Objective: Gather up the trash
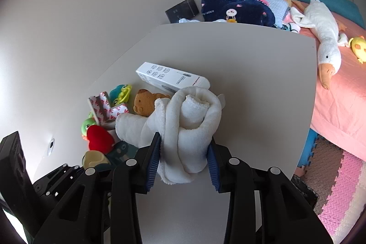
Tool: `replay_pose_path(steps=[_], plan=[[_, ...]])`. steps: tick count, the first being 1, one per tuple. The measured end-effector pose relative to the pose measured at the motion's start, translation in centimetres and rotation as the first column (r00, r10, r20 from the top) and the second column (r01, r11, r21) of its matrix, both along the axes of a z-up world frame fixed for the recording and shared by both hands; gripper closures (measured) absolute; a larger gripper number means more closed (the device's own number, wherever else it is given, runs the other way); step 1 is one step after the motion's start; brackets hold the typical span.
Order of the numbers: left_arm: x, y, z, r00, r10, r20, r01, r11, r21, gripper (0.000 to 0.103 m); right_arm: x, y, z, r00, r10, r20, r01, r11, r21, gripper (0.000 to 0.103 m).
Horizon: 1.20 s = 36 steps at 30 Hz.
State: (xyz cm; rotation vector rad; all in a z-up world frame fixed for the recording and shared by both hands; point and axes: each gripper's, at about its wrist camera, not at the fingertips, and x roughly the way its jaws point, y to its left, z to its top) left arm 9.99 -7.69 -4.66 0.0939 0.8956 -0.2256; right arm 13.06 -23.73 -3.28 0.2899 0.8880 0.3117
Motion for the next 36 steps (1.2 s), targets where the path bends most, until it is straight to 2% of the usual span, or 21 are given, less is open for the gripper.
replay_pose_path(steps=[3,11,18,36], plan=[[0.0,0.1,0.1,1.0,0.011,-0.007,-0.011,1.0,-0.015,0.064,-1.1,0.4,0.5,1.0,0.002,0.026,-0.001,0.999,-0.043,0.064],[-0.3,-0.1,0.7,1.0,0.013,-0.004,-0.013,1.0,-0.023,0.064,-3.8,-1.1,3.2,0.995,-0.039,0.095,0.047,0.995,-0.084,0.064],[-1.9,-1.3,2.3,1.0,-0.002,0.028,0.003,0.999,-0.041,0.066,-5.5,-3.3,5.1,0.988,-0.081,0.132,0.09,0.994,-0.063,0.064],[-5.3,-6.9,4.5,0.994,-0.086,0.062,0.09,0.994,-0.056,0.067,-11.0,-9.3,6.5,0.973,-0.16,0.165,0.169,0.985,-0.043,0.063]])
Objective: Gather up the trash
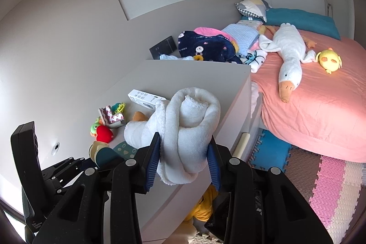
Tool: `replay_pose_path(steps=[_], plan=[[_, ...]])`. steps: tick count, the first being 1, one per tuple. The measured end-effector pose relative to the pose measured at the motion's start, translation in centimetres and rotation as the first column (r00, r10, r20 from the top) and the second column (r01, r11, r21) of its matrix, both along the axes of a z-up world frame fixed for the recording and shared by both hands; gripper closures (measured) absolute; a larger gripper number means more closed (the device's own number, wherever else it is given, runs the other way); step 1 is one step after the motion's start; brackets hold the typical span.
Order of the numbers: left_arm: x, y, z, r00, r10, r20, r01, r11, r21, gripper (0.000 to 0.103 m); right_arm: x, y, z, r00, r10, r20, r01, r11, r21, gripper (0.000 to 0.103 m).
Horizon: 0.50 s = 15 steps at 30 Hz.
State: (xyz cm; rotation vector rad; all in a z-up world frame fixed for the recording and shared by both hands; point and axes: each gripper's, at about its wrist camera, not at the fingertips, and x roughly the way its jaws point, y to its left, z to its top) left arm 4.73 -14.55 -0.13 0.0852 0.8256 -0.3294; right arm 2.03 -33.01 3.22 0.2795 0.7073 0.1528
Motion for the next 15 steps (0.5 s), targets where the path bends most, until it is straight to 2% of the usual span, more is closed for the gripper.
replay_pose_path(steps=[15], plan=[[-2.4,-6.2,0.4,0.994,-0.11,0.006,0.11,0.994,0.011,0.067,-4.3,-6.1,-0.1,0.994,-0.108,0.004,0.108,0.994,-0.008,0.063]])
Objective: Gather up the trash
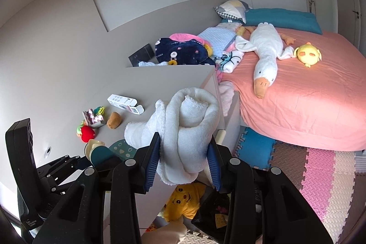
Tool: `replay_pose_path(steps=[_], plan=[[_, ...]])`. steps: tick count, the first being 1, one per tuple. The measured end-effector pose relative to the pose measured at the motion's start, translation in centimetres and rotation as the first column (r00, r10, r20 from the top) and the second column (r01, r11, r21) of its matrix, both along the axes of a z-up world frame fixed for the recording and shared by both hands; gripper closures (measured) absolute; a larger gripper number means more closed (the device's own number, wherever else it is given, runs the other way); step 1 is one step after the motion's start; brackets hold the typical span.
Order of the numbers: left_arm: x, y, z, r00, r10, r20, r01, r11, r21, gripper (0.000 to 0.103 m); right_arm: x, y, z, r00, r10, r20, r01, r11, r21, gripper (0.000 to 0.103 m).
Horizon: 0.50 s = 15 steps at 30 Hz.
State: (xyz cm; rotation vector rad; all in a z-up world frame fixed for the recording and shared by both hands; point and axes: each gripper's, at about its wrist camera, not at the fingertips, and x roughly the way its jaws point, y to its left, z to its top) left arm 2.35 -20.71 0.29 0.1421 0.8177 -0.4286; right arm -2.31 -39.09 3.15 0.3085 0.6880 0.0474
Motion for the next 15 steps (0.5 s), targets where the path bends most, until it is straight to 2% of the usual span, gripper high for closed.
replay_pose_path(steps=[15], plan=[[-1.1,-5.7,-0.3,0.993,-0.115,-0.022,0.115,0.993,-0.004,0.067,-2.7,-5.0,-0.8,0.992,-0.119,-0.029,0.118,0.992,-0.04,0.062]])
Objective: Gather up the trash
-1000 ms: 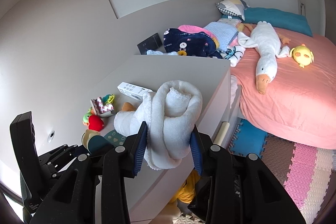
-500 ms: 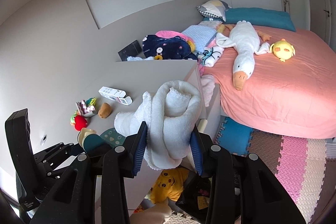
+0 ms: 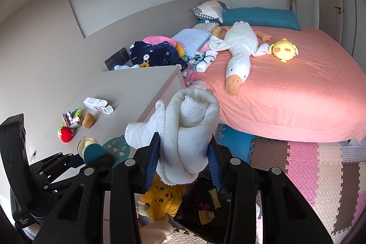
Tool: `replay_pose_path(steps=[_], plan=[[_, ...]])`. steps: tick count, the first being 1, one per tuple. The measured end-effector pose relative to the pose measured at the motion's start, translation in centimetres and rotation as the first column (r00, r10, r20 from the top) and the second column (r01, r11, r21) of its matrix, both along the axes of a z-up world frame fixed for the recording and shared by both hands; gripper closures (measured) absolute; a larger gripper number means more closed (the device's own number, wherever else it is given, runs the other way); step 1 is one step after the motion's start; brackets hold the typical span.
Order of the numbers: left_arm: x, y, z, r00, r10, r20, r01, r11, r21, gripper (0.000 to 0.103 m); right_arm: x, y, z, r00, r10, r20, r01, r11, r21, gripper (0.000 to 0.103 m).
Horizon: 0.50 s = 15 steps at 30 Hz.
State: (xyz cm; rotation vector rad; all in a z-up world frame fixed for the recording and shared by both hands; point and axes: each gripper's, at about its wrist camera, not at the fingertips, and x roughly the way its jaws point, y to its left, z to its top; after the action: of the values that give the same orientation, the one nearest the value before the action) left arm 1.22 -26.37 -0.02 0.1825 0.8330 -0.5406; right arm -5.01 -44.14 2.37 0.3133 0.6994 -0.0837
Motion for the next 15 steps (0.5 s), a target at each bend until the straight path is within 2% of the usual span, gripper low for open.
replay_pose_path(steps=[15], plan=[[-0.5,-4.8,-1.2,0.993,-0.106,-0.048,0.107,0.994,0.017,0.067,-1.3,-3.9,-1.7,0.994,-0.099,-0.05,0.099,0.995,-0.008,0.062]])
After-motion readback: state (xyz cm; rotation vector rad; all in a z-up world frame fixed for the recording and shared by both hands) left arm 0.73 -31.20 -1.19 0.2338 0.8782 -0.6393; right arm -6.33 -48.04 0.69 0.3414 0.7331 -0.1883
